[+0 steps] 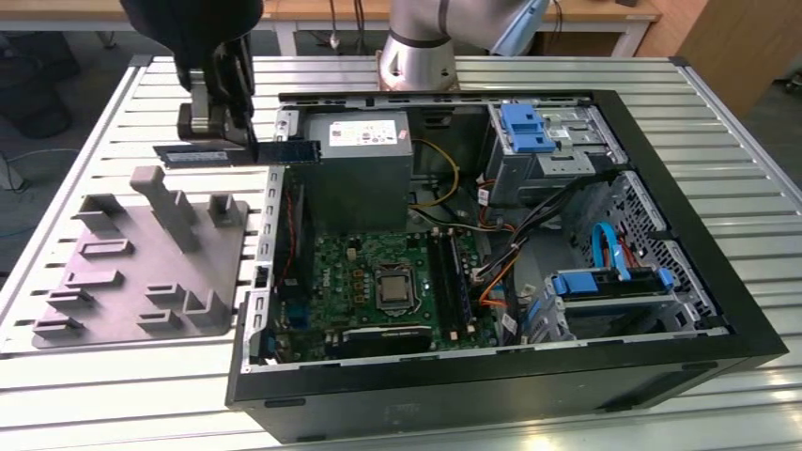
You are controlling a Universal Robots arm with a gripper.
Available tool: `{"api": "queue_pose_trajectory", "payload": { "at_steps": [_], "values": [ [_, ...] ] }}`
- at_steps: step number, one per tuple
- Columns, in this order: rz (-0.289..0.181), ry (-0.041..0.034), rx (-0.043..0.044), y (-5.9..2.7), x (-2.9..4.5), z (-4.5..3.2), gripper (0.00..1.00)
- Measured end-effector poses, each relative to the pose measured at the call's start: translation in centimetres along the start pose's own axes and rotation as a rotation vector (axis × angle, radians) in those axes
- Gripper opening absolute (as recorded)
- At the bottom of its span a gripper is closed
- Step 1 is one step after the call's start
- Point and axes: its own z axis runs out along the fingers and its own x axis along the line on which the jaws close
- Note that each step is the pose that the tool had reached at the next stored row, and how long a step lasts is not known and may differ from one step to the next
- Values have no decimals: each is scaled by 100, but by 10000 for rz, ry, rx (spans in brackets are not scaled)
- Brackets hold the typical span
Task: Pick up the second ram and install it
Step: 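Pick up the second ram and move it above second insertion slot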
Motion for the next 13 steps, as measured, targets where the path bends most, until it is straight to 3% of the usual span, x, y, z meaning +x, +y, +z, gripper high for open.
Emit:
{"api": "queue_pose_trajectory", "payload": {
  "at_steps": [13],
  "values": [
    [1,0,-25,-318,4,1,14]
  ]
}}
